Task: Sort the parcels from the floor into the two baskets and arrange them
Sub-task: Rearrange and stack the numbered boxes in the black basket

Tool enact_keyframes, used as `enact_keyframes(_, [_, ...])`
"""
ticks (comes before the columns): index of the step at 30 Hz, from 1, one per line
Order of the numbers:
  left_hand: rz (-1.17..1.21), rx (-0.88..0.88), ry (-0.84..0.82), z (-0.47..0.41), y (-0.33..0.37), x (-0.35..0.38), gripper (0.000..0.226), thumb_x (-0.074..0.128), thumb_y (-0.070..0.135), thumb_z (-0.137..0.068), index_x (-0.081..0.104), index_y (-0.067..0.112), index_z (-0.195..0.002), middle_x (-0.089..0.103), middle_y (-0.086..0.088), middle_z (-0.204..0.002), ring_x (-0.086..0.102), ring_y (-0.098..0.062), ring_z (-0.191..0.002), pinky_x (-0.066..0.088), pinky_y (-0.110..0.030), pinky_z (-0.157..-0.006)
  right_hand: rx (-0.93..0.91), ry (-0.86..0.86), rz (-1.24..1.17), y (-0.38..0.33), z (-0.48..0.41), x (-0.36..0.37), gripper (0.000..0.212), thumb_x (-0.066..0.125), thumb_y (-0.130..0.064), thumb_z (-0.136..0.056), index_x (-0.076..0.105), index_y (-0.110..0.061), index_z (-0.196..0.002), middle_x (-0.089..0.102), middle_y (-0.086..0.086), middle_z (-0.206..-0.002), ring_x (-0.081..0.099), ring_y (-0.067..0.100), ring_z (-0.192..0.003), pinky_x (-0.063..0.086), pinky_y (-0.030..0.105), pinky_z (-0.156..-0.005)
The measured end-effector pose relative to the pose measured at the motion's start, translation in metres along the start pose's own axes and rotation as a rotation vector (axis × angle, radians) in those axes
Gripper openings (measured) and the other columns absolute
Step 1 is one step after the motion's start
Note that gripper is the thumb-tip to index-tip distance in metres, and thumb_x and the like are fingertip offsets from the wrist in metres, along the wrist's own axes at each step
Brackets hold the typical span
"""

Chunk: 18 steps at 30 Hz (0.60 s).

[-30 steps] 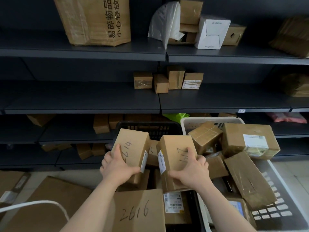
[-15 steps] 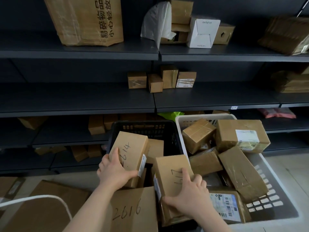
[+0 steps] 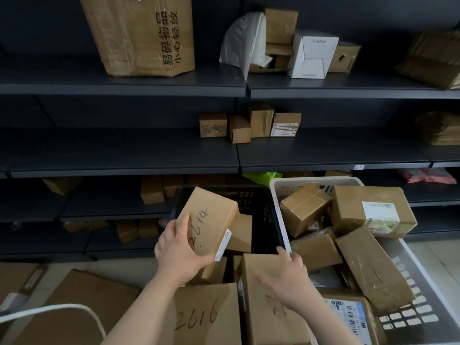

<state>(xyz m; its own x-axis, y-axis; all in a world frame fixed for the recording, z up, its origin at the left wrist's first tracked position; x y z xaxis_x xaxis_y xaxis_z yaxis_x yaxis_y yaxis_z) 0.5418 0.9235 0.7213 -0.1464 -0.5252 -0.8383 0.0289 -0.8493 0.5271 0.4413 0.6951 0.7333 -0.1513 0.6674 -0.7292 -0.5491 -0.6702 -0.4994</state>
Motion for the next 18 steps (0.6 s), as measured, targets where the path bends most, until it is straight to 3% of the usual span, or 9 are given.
enact_keyframes(2, [0.004,0.077,-0.025,-0.002,0.007,-0.003,0.124,0.078,0.057,-0.057,-0.007,0.047,-0.146,0.004,0.008,-0.155,0.01,-0.026,-0.142,0.018,-0.054,-0.115,-0.069,0.011,-0.207,-0.016,-0.014,-0.01,0.09,0.061,-0.057,-0.087,0.013,-0.024,-0.156,0.018,0.006,-0.16,0.029,0.027,-0.143,0.043,0.03,-0.095])
enact_keyframes(5, [0.031,0.169,-0.105,-0.009,0.019,-0.01,0.127,0.081,0.05,-0.055,-0.009,0.05,-0.144,-0.001,0.016,-0.152,0.003,-0.02,-0.141,0.023,-0.055,-0.113,-0.134,-0.008,-0.526,-0.039,-0.042,-0.021,0.09,0.066,-0.058,-0.083,0.017,-0.031,-0.155,0.026,0.002,-0.159,0.033,0.024,-0.142,0.036,0.041,-0.113])
enact_keyframes(9, [-0.03,0.301,-0.178,-0.017,0.038,-0.024,0.128,0.08,0.048,-0.056,-0.013,0.05,-0.145,-0.007,0.024,-0.15,-0.004,-0.014,-0.141,0.023,-0.054,-0.114,-0.134,-0.117,-0.776,-0.059,-0.074,-0.028,0.09,0.069,-0.06,-0.078,0.026,-0.035,-0.152,0.038,0.0,-0.151,0.037,0.024,-0.137,0.028,0.045,-0.113])
enact_keyframes(12, [-0.047,0.354,-0.196,-0.027,0.046,-0.033,0.126,0.079,0.047,-0.06,-0.013,0.047,-0.146,-0.01,0.03,-0.147,-0.008,-0.011,-0.143,0.021,-0.051,-0.117,-0.156,-0.217,-0.837,-0.064,-0.087,-0.027,0.07,0.068,-0.062,-0.075,0.051,-0.031,-0.135,0.059,0.001,-0.131,0.052,0.021,-0.119,0.041,0.04,-0.101])
enact_keyframes(15, [0.088,0.29,-0.163,-0.038,0.045,-0.039,0.121,0.08,0.041,-0.068,-0.009,0.044,-0.149,-0.015,0.031,-0.147,-0.004,-0.013,-0.146,0.025,-0.049,-0.117,-0.142,-0.19,-0.974,-0.062,-0.104,-0.023,0.046,0.066,-0.053,-0.084,0.061,-0.026,-0.12,0.068,0.004,-0.118,0.06,0.023,-0.112,0.047,0.044,-0.101])
enact_keyframes(18, [0.245,0.131,-0.055,-0.05,0.039,-0.041,0.107,0.077,0.034,-0.078,0.0,0.032,-0.153,-0.001,0.011,-0.157,0.016,-0.018,-0.145,0.028,-0.042,-0.115,-0.085,-0.16,-1.125,-0.066,-0.117,-0.017,0.051,0.065,-0.052,-0.086,0.056,-0.022,-0.127,0.069,0.005,-0.117,0.062,0.024,-0.111,0.05,0.043,-0.098])
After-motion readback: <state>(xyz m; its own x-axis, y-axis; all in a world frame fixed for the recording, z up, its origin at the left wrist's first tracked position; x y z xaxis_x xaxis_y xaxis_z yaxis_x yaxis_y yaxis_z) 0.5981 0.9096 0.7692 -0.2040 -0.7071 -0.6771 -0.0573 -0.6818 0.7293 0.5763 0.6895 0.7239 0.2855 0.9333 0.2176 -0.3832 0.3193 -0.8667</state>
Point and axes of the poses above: each hand's wrist, its own z-axis away from the middle knuckle, its own x-axis out of the palm, y = z × x, the point moved 4 cm from there along -z, towards the middle knuckle
